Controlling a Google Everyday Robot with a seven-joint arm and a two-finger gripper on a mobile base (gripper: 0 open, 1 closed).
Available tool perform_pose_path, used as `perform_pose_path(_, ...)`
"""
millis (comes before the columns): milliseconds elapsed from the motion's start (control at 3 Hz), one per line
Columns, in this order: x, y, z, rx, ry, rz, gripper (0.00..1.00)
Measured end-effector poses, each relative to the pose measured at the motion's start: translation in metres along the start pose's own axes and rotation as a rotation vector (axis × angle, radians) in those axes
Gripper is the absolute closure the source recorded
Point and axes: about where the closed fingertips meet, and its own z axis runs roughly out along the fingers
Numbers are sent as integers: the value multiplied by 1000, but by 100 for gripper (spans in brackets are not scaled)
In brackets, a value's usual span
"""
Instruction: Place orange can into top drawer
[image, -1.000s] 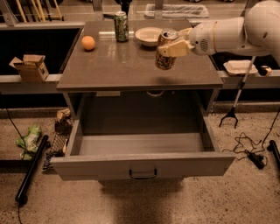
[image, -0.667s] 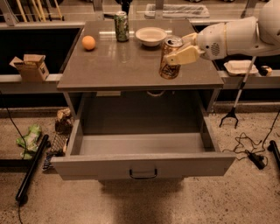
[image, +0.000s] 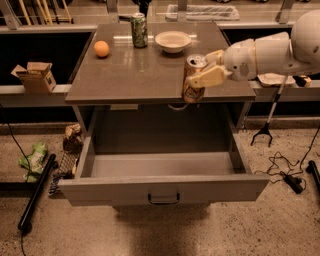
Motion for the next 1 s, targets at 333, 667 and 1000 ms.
perform_pose_path(333,45,30,10,-19,32,-11,100)
perform_pose_path(667,96,56,35,-49,61,9,100)
perform_pose_path(1000,138,72,67,-72,74,45,100)
